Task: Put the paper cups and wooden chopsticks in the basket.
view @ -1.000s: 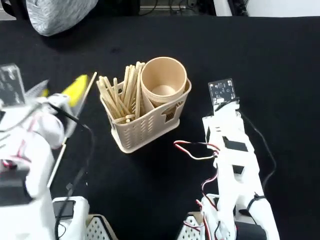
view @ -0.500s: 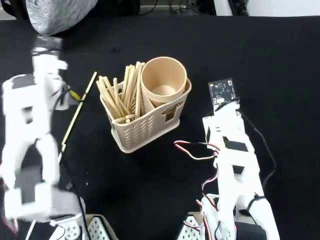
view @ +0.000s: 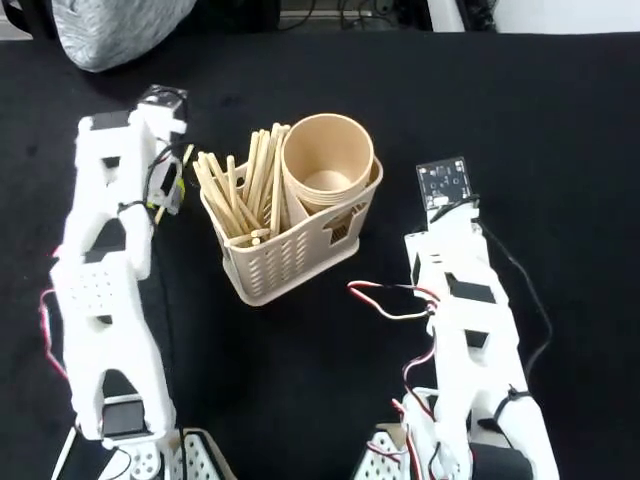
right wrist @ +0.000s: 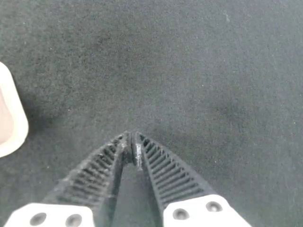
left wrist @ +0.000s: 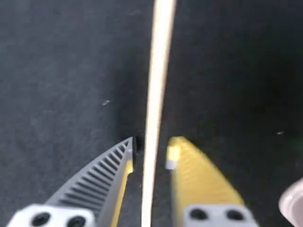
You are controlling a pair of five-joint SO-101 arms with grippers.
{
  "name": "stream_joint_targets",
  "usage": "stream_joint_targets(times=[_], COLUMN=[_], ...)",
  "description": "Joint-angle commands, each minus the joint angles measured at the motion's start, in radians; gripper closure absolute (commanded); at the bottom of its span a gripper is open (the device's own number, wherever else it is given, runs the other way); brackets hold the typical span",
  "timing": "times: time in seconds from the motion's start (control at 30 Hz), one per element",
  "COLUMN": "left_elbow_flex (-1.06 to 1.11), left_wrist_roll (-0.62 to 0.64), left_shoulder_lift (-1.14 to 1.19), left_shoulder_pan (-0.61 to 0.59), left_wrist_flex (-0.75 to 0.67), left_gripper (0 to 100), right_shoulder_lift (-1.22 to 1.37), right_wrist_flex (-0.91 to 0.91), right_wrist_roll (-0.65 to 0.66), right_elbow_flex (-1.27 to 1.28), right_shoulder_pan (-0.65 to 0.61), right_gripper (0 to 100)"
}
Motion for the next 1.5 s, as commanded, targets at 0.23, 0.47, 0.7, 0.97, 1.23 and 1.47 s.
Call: stream_joint_targets(times=[0.23,0.47,0.7,0.97,1.23,1.47], left_elbow_flex=[-0.46,-0.17,0.24,1.078,1.422,1.5], left_wrist_roll=[-0.021,0.098,0.245,0.359,0.605,0.621], left_shoulder_lift=[0.072,-0.295,-0.878,-1.697,-2.387,-2.46], left_shoulder_pan=[-0.027,-0.022,-0.025,-0.03,-0.005,0.406], left_wrist_flex=[0.35,0.347,0.226,-0.347,-0.795,-0.976], left_gripper=[97,97,97,97,97,97], right_shoulder_lift=[0.001,0.001,0.001,-0.002,-0.004,-0.004], right_wrist_flex=[-0.017,-0.018,-0.018,-0.02,-0.02,-0.02], right_wrist_roll=[0.008,0.008,0.008,0.054,0.068,0.069], right_elbow_flex=[-0.002,-0.002,-0.002,0.013,0.018,0.018], right_shoulder_pan=[-0.012,-0.012,-0.012,-0.041,-0.051,-0.051], right_gripper=[98.4,98.4,98.4,98.5,98.5,98.5])
